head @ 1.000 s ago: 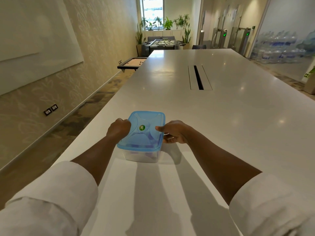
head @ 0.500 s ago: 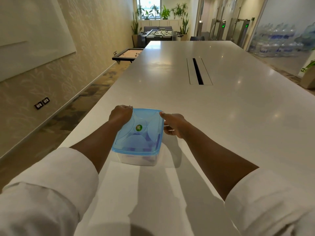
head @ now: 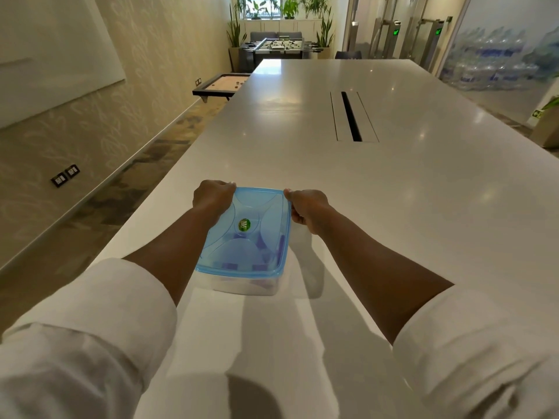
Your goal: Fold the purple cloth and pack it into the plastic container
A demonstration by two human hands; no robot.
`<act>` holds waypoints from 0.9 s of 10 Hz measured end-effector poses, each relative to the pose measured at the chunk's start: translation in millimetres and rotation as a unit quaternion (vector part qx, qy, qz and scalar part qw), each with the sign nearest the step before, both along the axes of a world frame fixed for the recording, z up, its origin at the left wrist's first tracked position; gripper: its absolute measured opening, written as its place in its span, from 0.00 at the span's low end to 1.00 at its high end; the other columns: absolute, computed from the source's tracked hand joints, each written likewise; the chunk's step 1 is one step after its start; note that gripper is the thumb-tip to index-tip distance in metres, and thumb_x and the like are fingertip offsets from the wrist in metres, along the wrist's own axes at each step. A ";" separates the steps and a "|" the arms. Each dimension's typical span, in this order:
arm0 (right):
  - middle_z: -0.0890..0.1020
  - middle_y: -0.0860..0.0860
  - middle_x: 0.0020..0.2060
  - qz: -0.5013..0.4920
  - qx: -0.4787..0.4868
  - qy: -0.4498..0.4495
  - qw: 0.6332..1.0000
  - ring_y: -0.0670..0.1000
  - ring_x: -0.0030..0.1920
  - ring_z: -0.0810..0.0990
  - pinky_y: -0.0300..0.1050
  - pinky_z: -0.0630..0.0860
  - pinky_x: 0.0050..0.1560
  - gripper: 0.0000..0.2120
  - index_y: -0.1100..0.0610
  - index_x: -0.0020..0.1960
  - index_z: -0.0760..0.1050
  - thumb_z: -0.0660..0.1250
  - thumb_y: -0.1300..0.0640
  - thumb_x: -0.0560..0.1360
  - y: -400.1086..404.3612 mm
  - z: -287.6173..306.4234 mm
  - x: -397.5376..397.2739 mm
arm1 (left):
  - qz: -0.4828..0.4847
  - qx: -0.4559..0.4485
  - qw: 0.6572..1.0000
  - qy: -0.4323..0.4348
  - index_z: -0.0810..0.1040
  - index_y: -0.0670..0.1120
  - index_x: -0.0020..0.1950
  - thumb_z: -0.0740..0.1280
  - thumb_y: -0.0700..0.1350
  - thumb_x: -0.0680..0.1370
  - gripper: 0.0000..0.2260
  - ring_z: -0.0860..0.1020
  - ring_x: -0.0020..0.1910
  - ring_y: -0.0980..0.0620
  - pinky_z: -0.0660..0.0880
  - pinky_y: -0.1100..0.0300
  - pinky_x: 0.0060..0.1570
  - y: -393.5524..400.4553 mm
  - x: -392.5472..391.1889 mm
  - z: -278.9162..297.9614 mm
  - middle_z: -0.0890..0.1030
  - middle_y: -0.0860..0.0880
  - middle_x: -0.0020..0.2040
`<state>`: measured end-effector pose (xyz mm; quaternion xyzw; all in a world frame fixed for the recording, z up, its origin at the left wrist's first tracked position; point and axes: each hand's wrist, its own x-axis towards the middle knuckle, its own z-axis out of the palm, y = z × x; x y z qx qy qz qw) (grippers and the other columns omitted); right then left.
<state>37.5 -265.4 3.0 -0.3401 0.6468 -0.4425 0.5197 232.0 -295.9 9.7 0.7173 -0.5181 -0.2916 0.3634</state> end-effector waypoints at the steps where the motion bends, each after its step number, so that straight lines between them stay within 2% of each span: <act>1: 0.77 0.57 0.38 -0.005 -0.011 0.011 1.000 0.52 0.37 0.74 0.43 0.72 0.38 0.11 0.60 0.44 0.75 0.70 0.52 0.74 0.8 -1.2 0.1 | 0.010 -0.009 1.000 -0.012 0.82 0.44 0.59 0.66 0.53 0.77 0.17 0.78 0.52 0.44 0.74 0.56 0.53 2.8 -1.0 1.3 0.83 0.43 0.56; 2: 0.77 0.57 0.38 0.006 -0.025 0.031 0.999 0.52 0.35 0.73 0.44 0.72 0.38 0.14 0.61 0.43 0.76 0.69 0.49 0.75 5.0 -3.7 -2.0 | 0.011 -0.027 0.999 -0.041 0.82 0.45 0.59 0.65 0.53 0.77 0.17 0.77 0.48 0.48 0.71 0.58 0.48 6.7 -2.9 1.5 0.83 0.45 0.57; 3: 0.78 0.59 0.37 -0.002 -0.036 0.047 0.998 0.54 0.36 0.75 0.45 0.73 0.40 0.15 0.61 0.39 0.74 0.69 0.50 0.75 6.5 -2.6 -0.4 | 0.010 -0.040 0.997 -0.059 0.82 0.44 0.58 0.65 0.53 0.78 0.16 0.79 0.52 0.45 0.69 0.59 0.47 10.8 -5.3 2.1 0.84 0.44 0.56; 5: 0.79 0.59 0.38 -0.011 -0.031 0.075 0.997 0.54 0.35 0.76 0.45 0.72 0.39 0.15 0.60 0.38 0.73 0.68 0.50 0.75 8.9 2.7 2.7 | 0.008 -0.044 0.994 -0.100 0.83 0.42 0.52 0.63 0.53 0.79 0.17 0.76 0.42 0.46 0.69 0.57 0.44 15.1 -8.9 3.3 0.84 0.42 0.50; 6: 0.78 0.57 0.34 -0.008 -0.035 0.071 0.997 0.52 0.32 0.75 0.46 0.76 0.41 0.19 0.60 0.37 0.74 0.67 0.44 0.75 15.3 1.1 -0.9 | 0.004 -0.042 0.990 -0.138 0.83 0.43 0.51 0.61 0.54 0.79 0.17 0.76 0.43 0.46 0.69 0.57 0.45 16.6 -8.4 5.9 0.84 0.42 0.50; 7: 0.78 0.54 0.33 -0.013 -0.021 0.039 0.999 0.51 0.32 0.76 0.50 0.81 0.52 0.25 0.62 0.44 0.77 0.66 0.38 0.73 24.6 1.5 -7.1 | 0.004 -0.049 0.984 -0.174 0.81 0.46 0.57 0.59 0.57 0.79 0.19 0.79 0.53 0.43 0.74 0.53 0.55 23.3 -11.4 15.3 0.83 0.44 0.55; 8: 0.79 0.55 0.36 0.001 -0.049 0.108 0.993 0.54 0.36 0.77 0.53 0.79 0.55 0.28 0.63 0.45 0.78 0.63 0.36 0.75 31.1 5.2 -14.8 | -0.002 -0.074 0.976 -0.205 0.79 0.48 0.62 0.59 0.58 0.79 0.20 0.78 0.59 0.42 0.72 0.47 0.62 29.5 -19.8 23.8 0.82 0.44 0.59; 9: 0.78 0.53 0.34 -0.007 -0.085 0.233 0.969 0.56 0.42 0.77 0.50 0.75 0.50 0.25 0.59 0.37 0.74 0.58 0.39 0.78 45.7 13.7 -23.7 | -0.020 -0.104 0.971 -0.213 0.79 0.48 0.63 0.58 0.55 0.79 0.18 0.78 0.59 0.42 0.72 0.47 0.62 39.4 -32.3 29.5 0.82 0.44 0.59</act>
